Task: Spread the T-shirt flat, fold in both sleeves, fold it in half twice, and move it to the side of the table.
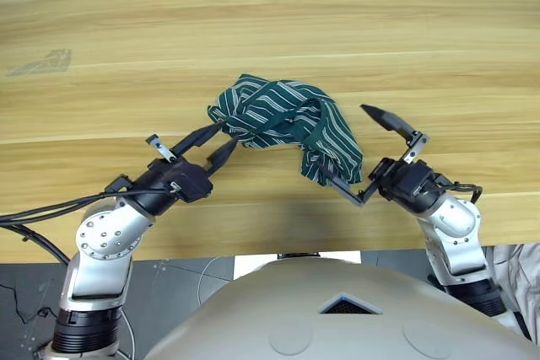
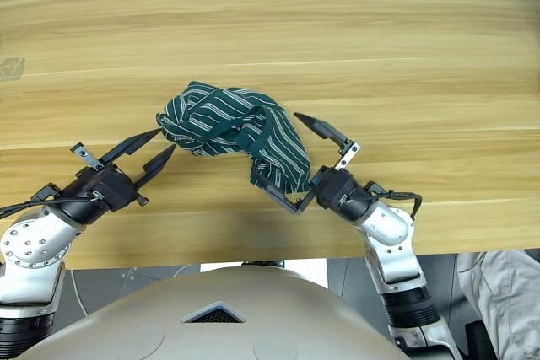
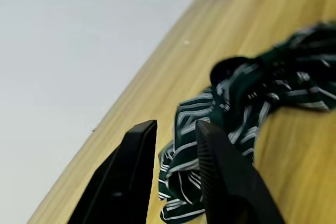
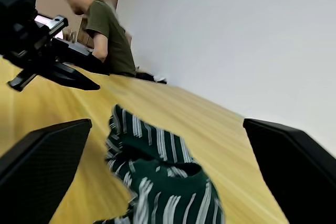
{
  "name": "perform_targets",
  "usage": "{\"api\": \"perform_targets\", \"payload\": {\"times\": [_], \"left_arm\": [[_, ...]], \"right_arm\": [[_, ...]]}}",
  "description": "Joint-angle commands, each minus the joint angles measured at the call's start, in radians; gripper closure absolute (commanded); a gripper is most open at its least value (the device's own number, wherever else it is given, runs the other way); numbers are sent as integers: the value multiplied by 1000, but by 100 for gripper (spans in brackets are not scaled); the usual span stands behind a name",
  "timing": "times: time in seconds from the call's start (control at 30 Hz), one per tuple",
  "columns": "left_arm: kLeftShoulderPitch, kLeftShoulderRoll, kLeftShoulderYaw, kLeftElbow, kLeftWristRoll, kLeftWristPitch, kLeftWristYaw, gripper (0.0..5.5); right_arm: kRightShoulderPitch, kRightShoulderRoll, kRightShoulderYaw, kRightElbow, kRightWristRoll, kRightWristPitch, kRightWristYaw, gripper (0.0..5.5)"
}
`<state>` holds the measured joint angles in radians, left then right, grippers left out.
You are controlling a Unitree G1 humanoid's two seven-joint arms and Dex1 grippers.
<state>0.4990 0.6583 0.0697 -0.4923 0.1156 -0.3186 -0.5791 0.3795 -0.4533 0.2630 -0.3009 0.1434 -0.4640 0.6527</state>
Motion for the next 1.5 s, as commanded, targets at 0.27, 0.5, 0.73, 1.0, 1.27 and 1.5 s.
{"api": "perform_targets", "payload": {"times": [0.27,0.5,0.73,1.0,1.27,1.5], "left_arm": [[-161,43,-78,68,161,79,-28,323],[-174,60,-86,86,250,68,-4,292],[-198,57,-126,112,395,25,57,292],[-241,48,-159,140,454,16,83,287],[-280,38,-158,175,451,9,117,287],[-303,44,-175,202,452,-1,123,357]], "right_arm": [[-22,-21,51,45,-232,99,-56,10],[-37,1,53,62,-257,88,-103,10],[-36,9,45,43,-242,94,-126,10],[-40,27,36,59,-242,122,-157,26],[-49,41,35,70,-246,150,-168,158],[-64,55,38,109,-262,182,-184,279]]}}
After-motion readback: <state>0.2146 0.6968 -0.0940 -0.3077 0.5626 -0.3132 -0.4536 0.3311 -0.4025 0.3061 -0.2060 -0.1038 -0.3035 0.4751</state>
